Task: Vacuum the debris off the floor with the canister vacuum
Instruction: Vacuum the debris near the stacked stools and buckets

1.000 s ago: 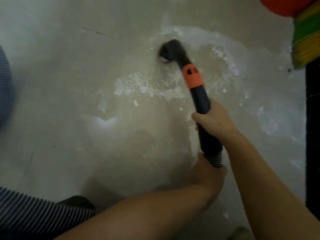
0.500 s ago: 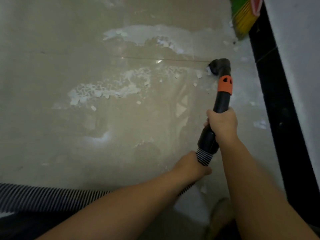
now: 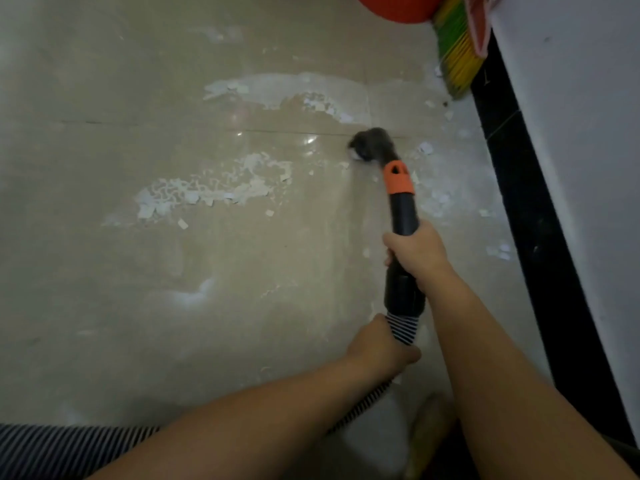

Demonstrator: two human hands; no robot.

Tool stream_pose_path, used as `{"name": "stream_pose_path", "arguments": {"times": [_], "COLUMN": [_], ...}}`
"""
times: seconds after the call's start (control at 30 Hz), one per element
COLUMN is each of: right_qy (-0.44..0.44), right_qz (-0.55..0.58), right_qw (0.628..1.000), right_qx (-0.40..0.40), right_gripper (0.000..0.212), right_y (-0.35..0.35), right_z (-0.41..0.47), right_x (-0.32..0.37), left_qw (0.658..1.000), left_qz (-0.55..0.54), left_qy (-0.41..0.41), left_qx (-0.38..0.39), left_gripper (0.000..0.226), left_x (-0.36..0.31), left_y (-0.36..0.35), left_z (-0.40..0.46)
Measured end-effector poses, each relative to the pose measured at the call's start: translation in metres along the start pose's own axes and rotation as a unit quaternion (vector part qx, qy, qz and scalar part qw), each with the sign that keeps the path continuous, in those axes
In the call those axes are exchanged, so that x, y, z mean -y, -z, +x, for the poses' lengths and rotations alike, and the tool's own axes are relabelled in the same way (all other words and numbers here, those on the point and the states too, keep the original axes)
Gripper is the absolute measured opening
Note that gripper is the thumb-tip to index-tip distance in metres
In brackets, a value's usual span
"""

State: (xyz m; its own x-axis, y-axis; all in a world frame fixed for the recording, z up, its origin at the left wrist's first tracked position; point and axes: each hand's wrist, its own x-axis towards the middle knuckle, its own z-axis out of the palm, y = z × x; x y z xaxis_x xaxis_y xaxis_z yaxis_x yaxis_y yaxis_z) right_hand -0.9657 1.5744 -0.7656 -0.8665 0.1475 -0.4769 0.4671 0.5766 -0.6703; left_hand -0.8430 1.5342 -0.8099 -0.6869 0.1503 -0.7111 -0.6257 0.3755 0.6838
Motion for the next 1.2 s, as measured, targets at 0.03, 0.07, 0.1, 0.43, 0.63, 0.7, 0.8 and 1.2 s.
{"name": "stream_pose_path", "arguments": {"times": [0.03, 0.07, 0.1, 0.43, 0.63, 0.7, 0.8, 1.2], "right_qy": [-0.025, -0.048, -0.067, -0.003, -0.050, -0.109, -0.147, -0.117], "right_qz": [0.034, 0.073, 0.108, 0.020, 0.040, 0.094, 0.111, 0.152], "right_qw": [0.998, 0.992, 0.984, 0.998, 0.997, 0.978, 0.956, 0.966], "right_qx": [-0.044, -0.086, -0.124, 0.059, -0.040, -0.151, -0.229, -0.171], "right_gripper": [0.022, 0.024, 0.022, 0.021, 0.013, 0.014, 0.033, 0.034], "right_y": [0.012, 0.024, 0.035, 0.010, 0.044, 0.060, 0.066, 0.072], "right_z": [0.002, 0.004, 0.005, -0.025, -0.023, -0.019, -0.021, 0.027], "right_x": [-0.009, -0.017, -0.027, -0.016, -0.050, -0.071, -0.092, -0.055], "left_qw": [0.999, 0.998, 0.995, 1.000, 0.990, 0.978, 0.965, 0.989], "left_qz": [0.026, 0.043, 0.055, 0.015, 0.098, 0.137, 0.171, 0.084], "left_qy": [-0.007, -0.016, -0.027, -0.004, -0.038, -0.057, -0.061, -0.056], "left_qx": [0.029, 0.052, 0.074, -0.012, 0.094, 0.149, 0.188, 0.106], "left_gripper": [0.023, 0.021, 0.021, 0.037, 0.023, 0.020, 0.021, 0.023], "left_x": [-0.006, -0.011, -0.018, 0.013, -0.001, -0.007, -0.012, -0.037], "left_y": [0.000, 0.001, 0.001, -0.022, -0.042, -0.040, -0.039, -0.017], "left_z": [0.002, 0.003, 0.002, -0.014, -0.008, -0.002, 0.000, 0.028]}}
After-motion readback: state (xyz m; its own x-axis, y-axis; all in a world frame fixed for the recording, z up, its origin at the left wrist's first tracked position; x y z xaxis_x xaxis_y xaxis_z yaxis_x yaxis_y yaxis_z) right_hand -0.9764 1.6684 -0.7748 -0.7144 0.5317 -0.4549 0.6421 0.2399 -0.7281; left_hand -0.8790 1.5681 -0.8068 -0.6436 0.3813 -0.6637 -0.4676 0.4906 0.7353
